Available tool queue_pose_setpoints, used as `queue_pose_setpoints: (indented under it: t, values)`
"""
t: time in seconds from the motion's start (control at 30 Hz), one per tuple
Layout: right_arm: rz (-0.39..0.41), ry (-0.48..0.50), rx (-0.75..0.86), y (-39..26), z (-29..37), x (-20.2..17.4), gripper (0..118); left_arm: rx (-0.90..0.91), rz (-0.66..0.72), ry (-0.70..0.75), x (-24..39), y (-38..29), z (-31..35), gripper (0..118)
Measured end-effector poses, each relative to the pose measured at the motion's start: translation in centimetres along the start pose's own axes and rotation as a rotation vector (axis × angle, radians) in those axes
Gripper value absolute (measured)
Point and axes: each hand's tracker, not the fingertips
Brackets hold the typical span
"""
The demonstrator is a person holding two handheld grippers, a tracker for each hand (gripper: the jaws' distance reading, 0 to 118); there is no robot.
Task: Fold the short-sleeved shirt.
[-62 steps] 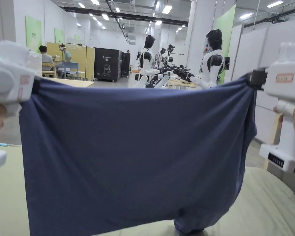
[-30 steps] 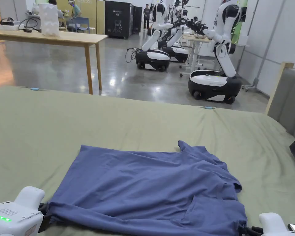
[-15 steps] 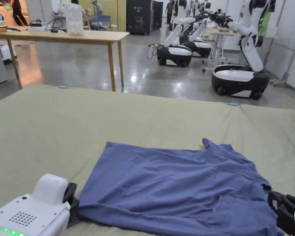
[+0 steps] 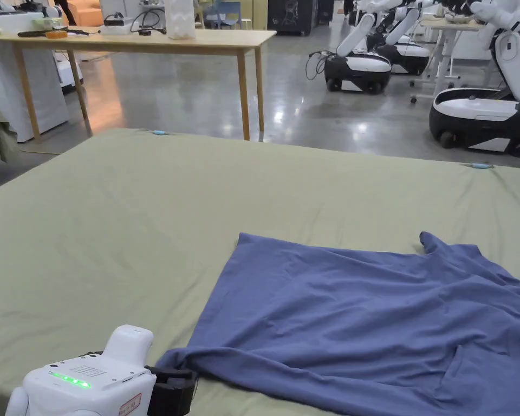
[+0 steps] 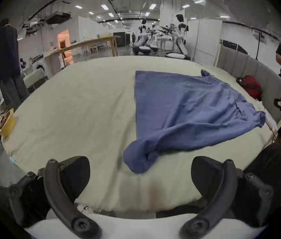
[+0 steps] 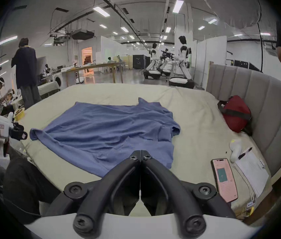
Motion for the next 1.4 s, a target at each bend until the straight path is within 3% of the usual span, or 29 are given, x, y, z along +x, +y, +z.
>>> queue_pose_setpoints:
  t: [0.17,0.2,0.23,0.27,0.3,0.37,0.4,0.47,0.5,0.6,0.67,0.7,0.73,0.77,0.8,0.87,1.03,1.13,1.23,1.4]
  values:
    - [0.007,-0.029,-0.07,-1.0,-1.5,1.3,1,-0.008,-0.03,-0.008,0.5,0.7,-2.8,111]
    - [0.011,-0.034,-0.08,-1.0,-1.7,1.3,1,-0.015,-0.033,-0.007,0.6,1.0,-3.3,98]
    - [0.011,-0.04,-0.083,-1.3,-1.9,1.5,1,-0.022,-0.033,-0.009,0.8,0.6,-4.2,71]
    - [0.01,-0.043,-0.089,-1.5,-2.1,1.8,1,-0.031,-0.033,-0.018,0.9,0.8,-4.6,27]
    - [0.005,-0.043,-0.096,-1.7,-2.3,2.1,3,-0.049,-0.031,-0.023,1.0,1.0,-4.8,0]
    - [-0.01,-0.041,-0.089,-2.5,-2.6,2.9,6,-0.052,-0.029,-0.042,1.5,1.1,-4.9,0]
    - [-0.021,-0.039,-0.075,-2.7,-2.5,3.1,27,-0.06,-0.036,-0.035,1.7,1.2,-4.9,0]
    - [-0.042,-0.009,-0.145,-3.1,-3.2,3.6,108,-0.06,-0.058,-0.031,2.0,1.5,-4.5,0]
    - [-0.039,-0.009,-0.146,-3.4,-3.5,3.6,118,-0.033,-0.093,-0.006,3.7,1.8,-2.9,0]
    - [0.019,-0.045,-0.179,-4.8,-4.9,3.5,118,-0.035,-0.094,-0.012,5.5,2.1,-1.6,0]
    - [0.008,-0.032,-0.193,-5.8,-6.2,3.8,117,-0.05,-0.075,-0.034,4.1,2.7,-2.0,0]
    - [-0.01,-0.019,-0.204,-6.1,-6.6,4.1,102,-0.053,-0.075,-0.031,4.2,2.8,-1.9,0]
    - [-0.033,-0.004,-0.207,-6.0,-7.4,4.1,72,-0.056,-0.075,-0.028,4.4,2.8,-1.9,0]
    - [-0.056,0.0,-0.202,-6.1,-7.9,4.3,29,-0.061,-0.072,-0.031,4.1,2.9,-2.2,0]
    - [-0.074,-0.005,-0.215,-6.2,-8.5,4.7,9,-0.064,-0.073,-0.031,4.1,2.9,-2.2,0]
    - [-0.141,0.061,-0.22,-5.5,-8.5,4.8,8,-0.063,-0.082,-0.028,4.5,3.1,-1.9,0]
    - [-0.155,0.074,-0.05,-1.0,-3.9,5.3,8,0.033,-0.126,-0.007,4.7,5.9,1.8,0]
    - [-0.142,0.051,0.005,4.1,-3.1,5.6,8,0.086,-0.167,0.003,4.6,10.8,2.3,0]
    - [-0.147,0.042,0.007,8.6,-5.6,6.2,8,0.096,-0.187,0.009,4.9,15.3,-0.5,0]
    - [-0.144,-0.04,-0.144,11.2,-16.1,7.9,8,-0.075,-0.232,0.061,5.6,19.8,-10.0,0]
